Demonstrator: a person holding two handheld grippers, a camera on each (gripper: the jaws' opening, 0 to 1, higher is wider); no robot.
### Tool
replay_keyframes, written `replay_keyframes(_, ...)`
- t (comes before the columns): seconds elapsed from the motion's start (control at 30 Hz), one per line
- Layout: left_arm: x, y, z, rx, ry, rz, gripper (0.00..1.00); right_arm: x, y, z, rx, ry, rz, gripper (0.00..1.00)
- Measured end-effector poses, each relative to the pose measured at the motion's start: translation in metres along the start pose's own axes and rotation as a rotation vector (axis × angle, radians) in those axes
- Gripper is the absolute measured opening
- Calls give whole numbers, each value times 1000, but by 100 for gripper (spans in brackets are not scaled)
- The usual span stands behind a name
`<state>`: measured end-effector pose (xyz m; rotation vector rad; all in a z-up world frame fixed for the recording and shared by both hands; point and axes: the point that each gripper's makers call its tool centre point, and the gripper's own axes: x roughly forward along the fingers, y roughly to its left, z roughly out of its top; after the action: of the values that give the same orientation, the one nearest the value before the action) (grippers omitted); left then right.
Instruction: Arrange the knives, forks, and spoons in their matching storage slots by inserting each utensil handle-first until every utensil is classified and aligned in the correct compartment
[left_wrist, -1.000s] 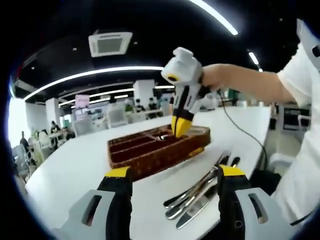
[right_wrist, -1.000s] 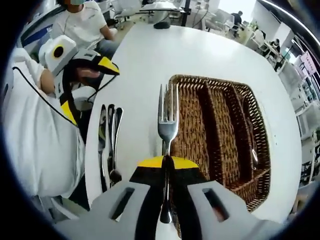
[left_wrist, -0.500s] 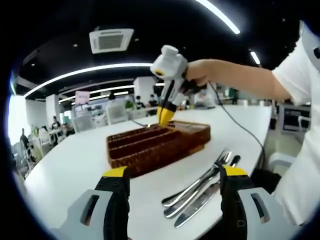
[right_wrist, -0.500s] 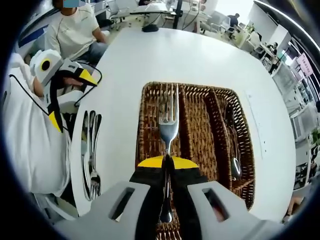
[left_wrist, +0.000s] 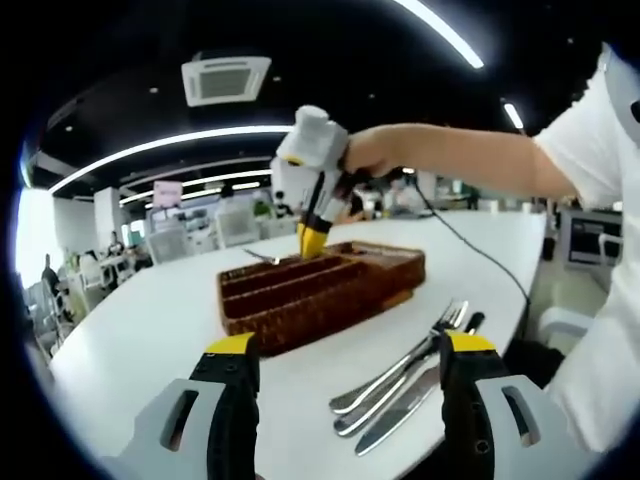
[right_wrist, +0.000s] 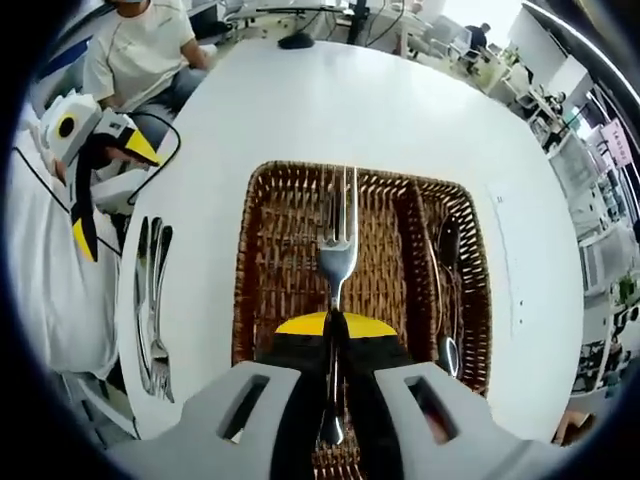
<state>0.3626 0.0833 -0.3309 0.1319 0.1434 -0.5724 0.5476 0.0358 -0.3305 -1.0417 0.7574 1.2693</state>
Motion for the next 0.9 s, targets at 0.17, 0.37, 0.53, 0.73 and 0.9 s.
replay_keyframes(0.17, -1, 3, -2, -3, 1, 2, 74, 7, -21, 4, -8, 17, -8, 2)
replay_keyframes(0.37, -2, 7, -4, -11, 2, 6, 73, 23, -34, 1, -39, 68, -10, 2)
replay_keyframes(0.53, -3, 9, -4, -12, 2, 5, 73, 35, -39, 2, -57, 80, 0, 2)
replay_keyframes(0.73, 0, 8, -7, -18, 9, -6, 73, 53, -46, -3, -70, 106, 18, 2)
replay_keyframes(0.9, 0, 9, -5, -21, 3, -5, 73, 61, -52, -4, -76, 119, 25, 2)
